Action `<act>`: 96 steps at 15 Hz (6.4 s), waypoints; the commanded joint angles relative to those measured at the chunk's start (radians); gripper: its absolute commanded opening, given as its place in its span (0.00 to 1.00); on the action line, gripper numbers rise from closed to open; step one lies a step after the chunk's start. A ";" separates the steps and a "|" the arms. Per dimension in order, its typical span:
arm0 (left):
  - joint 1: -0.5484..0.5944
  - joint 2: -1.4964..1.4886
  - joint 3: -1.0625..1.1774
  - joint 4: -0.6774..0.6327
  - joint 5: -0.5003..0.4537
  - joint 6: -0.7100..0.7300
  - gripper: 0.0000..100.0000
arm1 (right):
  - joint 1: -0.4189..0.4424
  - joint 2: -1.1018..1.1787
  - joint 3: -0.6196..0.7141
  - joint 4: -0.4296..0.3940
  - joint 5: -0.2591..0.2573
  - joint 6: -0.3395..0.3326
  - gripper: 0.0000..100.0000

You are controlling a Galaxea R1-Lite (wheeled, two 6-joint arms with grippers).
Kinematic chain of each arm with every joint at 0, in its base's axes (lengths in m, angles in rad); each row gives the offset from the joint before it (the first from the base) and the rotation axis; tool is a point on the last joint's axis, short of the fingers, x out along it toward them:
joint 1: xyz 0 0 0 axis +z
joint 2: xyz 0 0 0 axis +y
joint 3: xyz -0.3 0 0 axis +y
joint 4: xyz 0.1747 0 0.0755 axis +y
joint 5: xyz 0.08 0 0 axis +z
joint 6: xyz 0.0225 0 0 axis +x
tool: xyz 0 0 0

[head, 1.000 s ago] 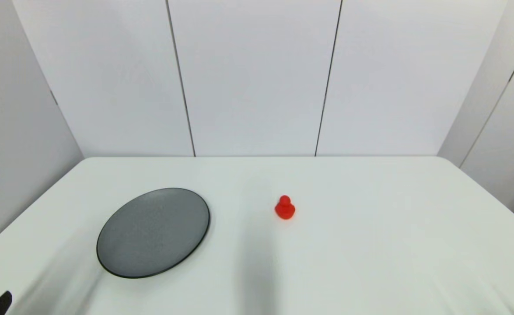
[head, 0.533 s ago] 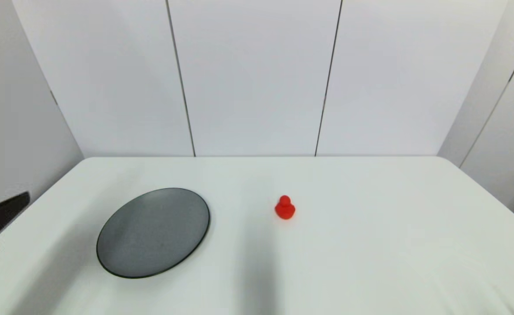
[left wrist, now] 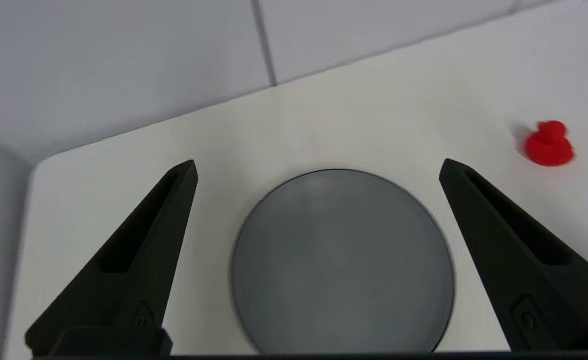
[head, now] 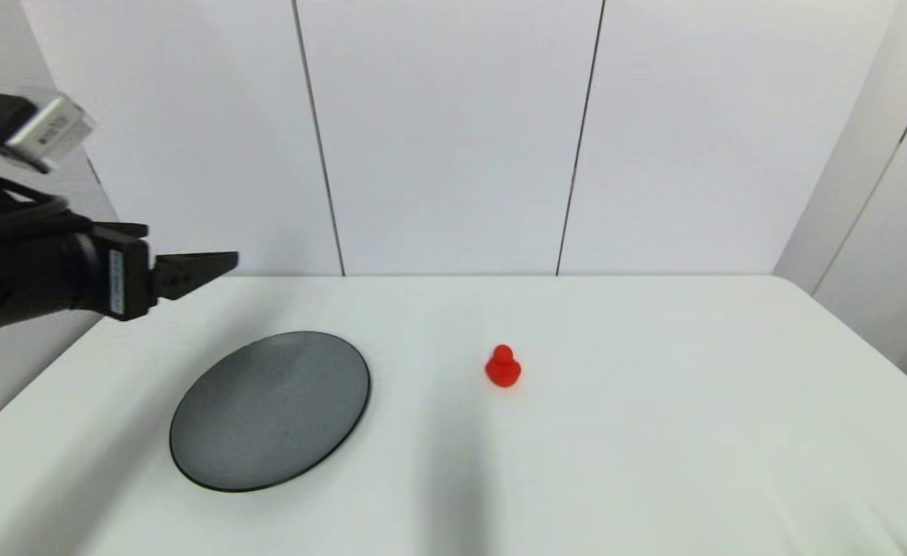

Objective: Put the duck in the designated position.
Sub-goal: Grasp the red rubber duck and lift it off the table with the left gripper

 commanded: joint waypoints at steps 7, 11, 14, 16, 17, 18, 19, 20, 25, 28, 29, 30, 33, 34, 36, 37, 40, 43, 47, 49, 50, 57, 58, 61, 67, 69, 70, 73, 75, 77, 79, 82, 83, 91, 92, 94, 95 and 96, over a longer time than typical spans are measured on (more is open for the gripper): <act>-0.404 0.362 -0.301 0.184 0.004 -0.002 1.00 | 0.000 0.001 0.000 0.000 0.000 0.000 1.00; -0.487 0.508 -0.461 0.189 0.038 -0.062 1.00 | 0.000 0.001 0.000 0.000 0.000 0.000 1.00; -0.516 0.585 -0.479 0.177 0.043 -0.169 1.00 | 0.000 0.001 0.000 0.000 0.000 0.000 1.00; -0.522 0.624 -0.473 0.168 0.043 -0.194 1.00 | 0.000 0.001 0.000 0.000 0.000 0.000 1.00; -0.525 0.641 -0.477 0.166 0.043 -0.217 1.00 | 0.000 0.001 0.000 0.000 0.000 0.000 1.00; -0.533 0.669 -0.494 0.155 0.054 -0.278 1.00 | 0.000 0.001 0.000 0.000 0.000 0.000 1.00; -0.548 0.697 -0.513 0.141 0.086 -0.341 1.00 | 0.000 0.001 0.000 0.000 0.000 0.000 1.00; -0.556 0.718 -0.522 0.134 0.133 -0.382 1.00 | 0.000 0.001 0.000 0.000 0.000 0.000 1.00; -0.560 0.764 -0.507 0.132 0.264 -0.427 1.00 | 0.000 0.001 -0.001 0.000 0.000 0.000 1.00; -0.560 0.778 -0.484 0.131 0.325 -0.479 1.00 | 0.000 0.001 -0.001 0.000 0.000 0.000 1.00; -0.565 0.785 -0.484 0.129 0.351 -0.496 1.00 | 0.000 0.001 0.000 0.000 0.000 0.000 1.00; -0.582 0.793 -0.484 0.128 0.388 -0.520 1.00 | 0.000 0.001 0.000 0.000 0.000 0.000 1.00; -0.616 0.812 -0.479 0.082 0.480 -0.582 1.00 | 0.000 0.001 -0.001 0.000 0.000 0.000 1.00; -0.634 0.824 -0.485 0.066 0.520 -0.602 1.00 | 0.000 0.001 0.000 0.000 0.000 0.000 1.00; -0.645 0.842 -0.494 0.053 0.534 -0.612 1.00 | 0.000 0.001 0.000 0.000 0.000 0.000 1.00; -0.648 0.853 -0.497 0.045 0.535 -0.614 1.00 | 0.000 0.001 0.000 0.000 0.000 0.000 1.00; -0.665 0.897 -0.508 0.000 0.538 -0.628 1.00 | 0.000 0.001 -0.001 0.000 0.000 0.000 1.00; -0.674 0.947 -0.547 -0.009 0.594 -0.628 1.00 | 0.000 0.001 0.000 0.000 0.000 0.000 1.00; -0.675 0.979 -0.560 -0.007 0.604 -0.622 1.00 | 0.000 0.001 0.000 0.000 0.000 0.000 1.00; -0.677 0.999 -0.560 -0.009 0.632 -0.622 1.00 | 0.000 0.001 0.000 0.000 0.000 0.000 1.00; -0.677 1.005 -0.560 -0.009 0.644 -0.622 1.00 | 0.000 0.001 0.000 0.000 0.000 0.000 1.00; -0.677 1.014 -0.562 -0.029 0.664 -0.632 1.00 | 0.000 0.001 0.000 0.000 0.000 0.000 1.00; -0.678 1.016 -0.562 -0.032 0.664 -0.632 1.00 | 0.000 0.001 0.000 0.000 0.000 0.000 1.00; -0.683 1.019 -0.566 -0.032 0.672 -0.635 1.00 | 0.000 0.001 0.000 0.000 0.000 0.000 1.00; -0.691 1.026 -0.566 -0.030 0.682 -0.643 1.00 | 0.000 0.001 0.000 0.000 0.000 0.000 1.00; -0.697 1.034 -0.571 -0.032 0.684 -0.645 1.00 | 0.000 0.001 0.000 0.000 0.000 0.000 1.00; -0.697 1.037 -0.574 -0.032 0.682 -0.645 1.00 | 0.000 0.001 -0.001 0.000 0.000 0.000 1.00; -0.698 1.042 -0.574 -0.030 0.684 -0.646 1.00 | 0.000 0.001 0.000 0.000 0.000 0.000 1.00; -0.698 1.043 -0.574 -0.030 0.684 -0.646 1.00 | 0.000 0.001 0.000 0.000 0.000 0.000 1.00; -0.698 1.048 -0.574 -0.032 0.684 -0.646 1.00 | 0.000 0.001 -0.001 0.000 0.000 0.000 1.00; -0.698 1.048 -0.574 -0.030 0.684 -0.654 1.00 | 0.000 0.001 0.000 0.000 0.000 0.000 1.00; -0.698 1.049 -0.574 -0.030 0.687 -0.654 1.00 | 0.000 0.001 0.000 0.000 0.000 0.000 1.00; -0.698 1.049 -0.573 -0.030 0.689 -0.657 1.00 | 0.000 0.001 0.000 0.000 0.000 0.000 1.00; -0.698 1.043 -0.574 -0.030 0.690 -0.657 1.00 | 0.000 0.001 0.000 0.000 0.000 0.000 1.00; -0.698 1.042 -0.574 -0.030 0.695 -0.655 1.00 | 0.000 0.001 0.000 0.000 0.000 0.000 1.00; -0.697 1.040 -0.574 -0.030 0.704 -0.655 1.00 | 0.000 0.001 -0.001 0.000 0.000 0.000 1.00; -0.698 1.042 -0.574 -0.029 0.710 -0.655 1.00 | 0.000 0.001 0.000 0.000 0.000 0.000 1.00; -0.698 1.040 -0.573 -0.029 0.713 -0.655 0.00 | 0.000 0.001 0.000 0.000 0.000 0.000 1.00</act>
